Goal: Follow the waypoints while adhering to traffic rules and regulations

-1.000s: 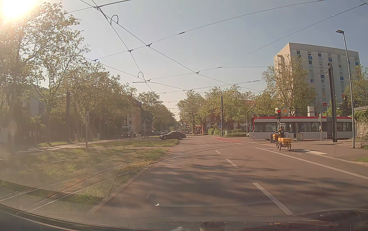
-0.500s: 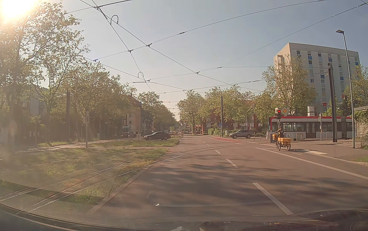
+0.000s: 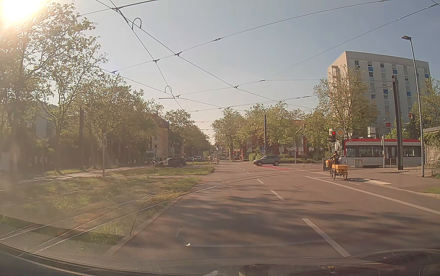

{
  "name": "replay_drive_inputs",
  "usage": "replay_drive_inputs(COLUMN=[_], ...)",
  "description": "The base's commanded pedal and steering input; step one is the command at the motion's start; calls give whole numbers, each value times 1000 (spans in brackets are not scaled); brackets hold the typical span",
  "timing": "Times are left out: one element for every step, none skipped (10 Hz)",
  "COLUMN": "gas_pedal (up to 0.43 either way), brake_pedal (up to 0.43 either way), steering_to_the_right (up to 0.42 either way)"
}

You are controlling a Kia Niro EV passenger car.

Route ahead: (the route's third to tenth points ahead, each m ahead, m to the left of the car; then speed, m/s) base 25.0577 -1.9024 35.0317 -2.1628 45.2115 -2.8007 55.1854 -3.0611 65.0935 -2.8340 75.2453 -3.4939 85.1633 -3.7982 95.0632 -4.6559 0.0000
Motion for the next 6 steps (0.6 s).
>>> replay_drive_inputs(gas_pedal=[0, 0, 0, 0, 0, 0], brake_pedal=[262, 262, 262, 262, 262, 256], steering_to_the_right=[-14, -13, -13, -14, -14, -13])
